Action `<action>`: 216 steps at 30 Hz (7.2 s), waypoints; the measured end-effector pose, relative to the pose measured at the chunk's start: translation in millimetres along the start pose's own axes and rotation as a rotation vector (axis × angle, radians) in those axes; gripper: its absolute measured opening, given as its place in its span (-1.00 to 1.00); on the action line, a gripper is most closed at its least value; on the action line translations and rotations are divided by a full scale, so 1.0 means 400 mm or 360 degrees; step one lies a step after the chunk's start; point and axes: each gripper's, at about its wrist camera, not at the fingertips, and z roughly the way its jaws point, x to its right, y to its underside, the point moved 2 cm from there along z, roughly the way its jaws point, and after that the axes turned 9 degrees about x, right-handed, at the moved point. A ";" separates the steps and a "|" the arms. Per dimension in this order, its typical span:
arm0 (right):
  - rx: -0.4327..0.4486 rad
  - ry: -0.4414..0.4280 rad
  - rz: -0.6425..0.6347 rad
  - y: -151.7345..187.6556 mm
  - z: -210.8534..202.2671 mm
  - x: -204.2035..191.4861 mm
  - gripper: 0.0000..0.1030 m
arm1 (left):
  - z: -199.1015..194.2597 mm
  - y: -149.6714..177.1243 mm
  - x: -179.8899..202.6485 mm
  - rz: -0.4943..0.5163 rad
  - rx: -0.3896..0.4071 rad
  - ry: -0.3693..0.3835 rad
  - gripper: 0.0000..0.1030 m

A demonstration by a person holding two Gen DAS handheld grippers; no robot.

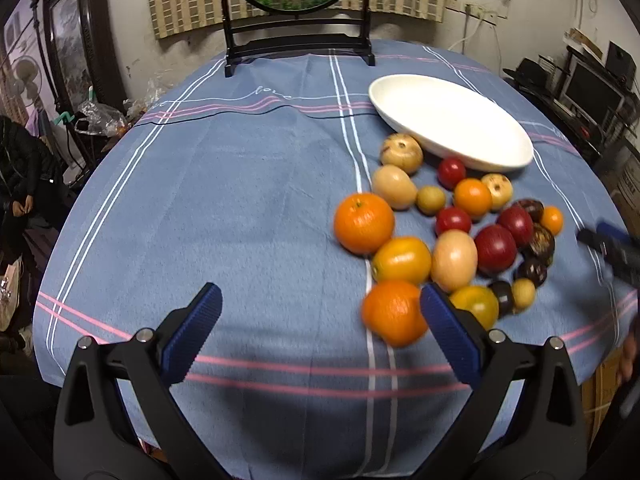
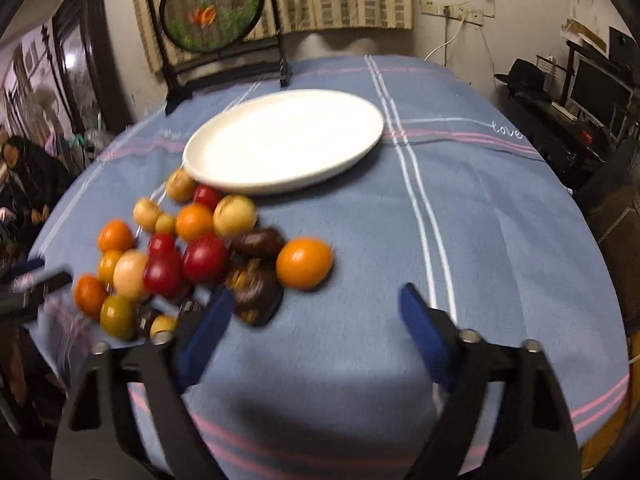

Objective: Organize fruits
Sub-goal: 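Grasp a small orange kumquat with the right tool while the left tool grasps another small orange fruit, then carry both small orange fruits onto the white plate and open both tools, then grasp a large dark brown fruit with the right tool while the left tool grasps a yellow-green fruit, then lower both held fruits onto the white plate and open both tools, then grasp a dark red cut-top fruit with the right tool while the left tool grasps a yellow-orange fruit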

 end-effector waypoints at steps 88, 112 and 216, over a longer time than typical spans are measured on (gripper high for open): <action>-0.0082 -0.0183 -0.0124 -0.129 0.033 -0.085 0.26 | 0.100 -0.216 0.077 -0.0065 0.0123 0.0361 0.71; -0.0205 -0.0125 -0.0386 0.071 0.078 -0.114 0.26 | 0.012 0.044 0.119 0.0109 -0.0047 0.0433 0.78; -0.0174 -0.0023 -0.0232 -0.006 0.070 -0.084 0.26 | 0.070 -0.089 0.038 -0.0017 0.0072 0.0328 0.68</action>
